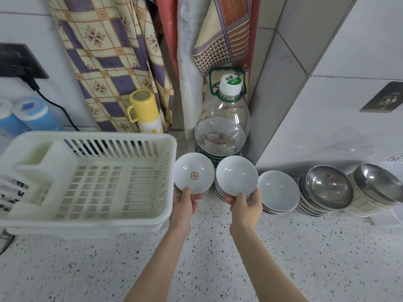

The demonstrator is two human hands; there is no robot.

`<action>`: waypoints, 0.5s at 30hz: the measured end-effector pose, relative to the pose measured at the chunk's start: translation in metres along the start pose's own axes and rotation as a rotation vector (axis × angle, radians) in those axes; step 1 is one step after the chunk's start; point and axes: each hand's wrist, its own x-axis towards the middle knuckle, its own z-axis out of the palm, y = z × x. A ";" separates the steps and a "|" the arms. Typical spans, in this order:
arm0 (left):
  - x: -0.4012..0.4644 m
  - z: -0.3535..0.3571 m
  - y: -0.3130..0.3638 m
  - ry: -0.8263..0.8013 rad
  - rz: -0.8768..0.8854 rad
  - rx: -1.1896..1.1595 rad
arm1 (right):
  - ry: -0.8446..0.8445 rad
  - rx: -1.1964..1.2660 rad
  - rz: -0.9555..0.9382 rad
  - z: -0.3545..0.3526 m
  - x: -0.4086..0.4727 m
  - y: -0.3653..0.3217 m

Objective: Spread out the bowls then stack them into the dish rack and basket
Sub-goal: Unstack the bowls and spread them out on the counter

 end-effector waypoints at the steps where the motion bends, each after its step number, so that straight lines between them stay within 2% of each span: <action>1: 0.000 0.000 0.000 -0.004 -0.005 -0.007 | -0.002 0.022 -0.016 -0.001 -0.001 -0.002; 8: -0.009 -0.001 -0.003 -0.110 0.074 -0.143 | -0.010 0.152 -0.090 -0.024 -0.006 -0.012; 15: -0.035 -0.006 -0.020 -0.223 0.075 -0.107 | -0.040 0.190 -0.125 -0.064 -0.018 -0.015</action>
